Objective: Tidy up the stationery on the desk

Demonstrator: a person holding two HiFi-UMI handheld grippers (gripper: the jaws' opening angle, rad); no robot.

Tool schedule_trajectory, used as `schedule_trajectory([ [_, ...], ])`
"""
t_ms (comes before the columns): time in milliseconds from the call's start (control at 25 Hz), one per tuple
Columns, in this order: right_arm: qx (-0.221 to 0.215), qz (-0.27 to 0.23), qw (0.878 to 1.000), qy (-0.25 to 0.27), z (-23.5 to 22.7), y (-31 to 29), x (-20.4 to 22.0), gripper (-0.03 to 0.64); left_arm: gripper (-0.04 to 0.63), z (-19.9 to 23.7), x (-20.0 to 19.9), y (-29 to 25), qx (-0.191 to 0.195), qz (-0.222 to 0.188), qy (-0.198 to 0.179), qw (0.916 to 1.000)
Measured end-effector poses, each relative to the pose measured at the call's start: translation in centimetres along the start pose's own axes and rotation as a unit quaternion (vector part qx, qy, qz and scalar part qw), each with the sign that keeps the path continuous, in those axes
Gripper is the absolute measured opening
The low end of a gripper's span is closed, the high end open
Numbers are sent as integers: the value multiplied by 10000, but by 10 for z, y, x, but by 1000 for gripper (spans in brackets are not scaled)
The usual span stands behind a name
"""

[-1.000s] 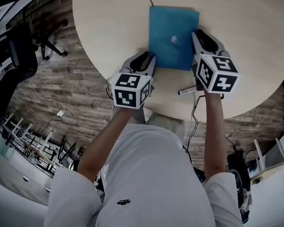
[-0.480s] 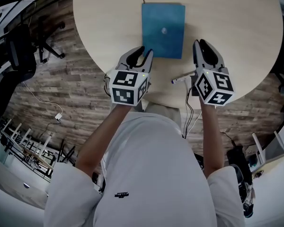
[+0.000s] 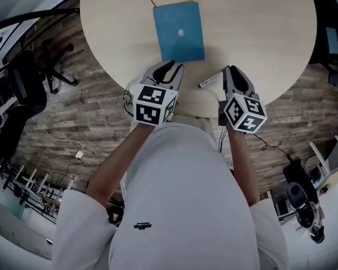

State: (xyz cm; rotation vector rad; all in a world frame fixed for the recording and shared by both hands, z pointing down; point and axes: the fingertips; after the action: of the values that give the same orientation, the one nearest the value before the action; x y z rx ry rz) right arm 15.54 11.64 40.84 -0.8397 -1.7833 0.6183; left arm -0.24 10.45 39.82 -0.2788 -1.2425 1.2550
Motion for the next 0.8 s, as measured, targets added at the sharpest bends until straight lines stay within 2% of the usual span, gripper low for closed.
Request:
schedule_trajectory([
  [160, 362, -41, 9969, -701, -12, 12, 17, 78, 106, -17, 5, -5, 371, 245, -300, 9986],
  [400, 779, -57, 9829, -1668, -25, 16, 53, 78, 107, -37, 12, -17, 772, 543, -705, 9930],
  [600, 673, -105, 9716, -2267, -20, 3, 76, 78, 106, -47, 29, -27, 1003, 853, -1022, 9860],
  [800, 766, -70, 9608, -2664, -23, -6, 95, 79, 106, -55, 40, -33, 1121, 1005, -1204, 9812],
])
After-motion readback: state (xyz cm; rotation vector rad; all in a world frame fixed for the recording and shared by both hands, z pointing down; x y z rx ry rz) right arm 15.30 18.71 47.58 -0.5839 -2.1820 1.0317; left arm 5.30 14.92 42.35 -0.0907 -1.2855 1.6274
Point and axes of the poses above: the fingertips, and each gripper's own axes: y backward along the fingers, z to its left, x out of its underside, and after that the axes turned 1 degree about -z, right-handed
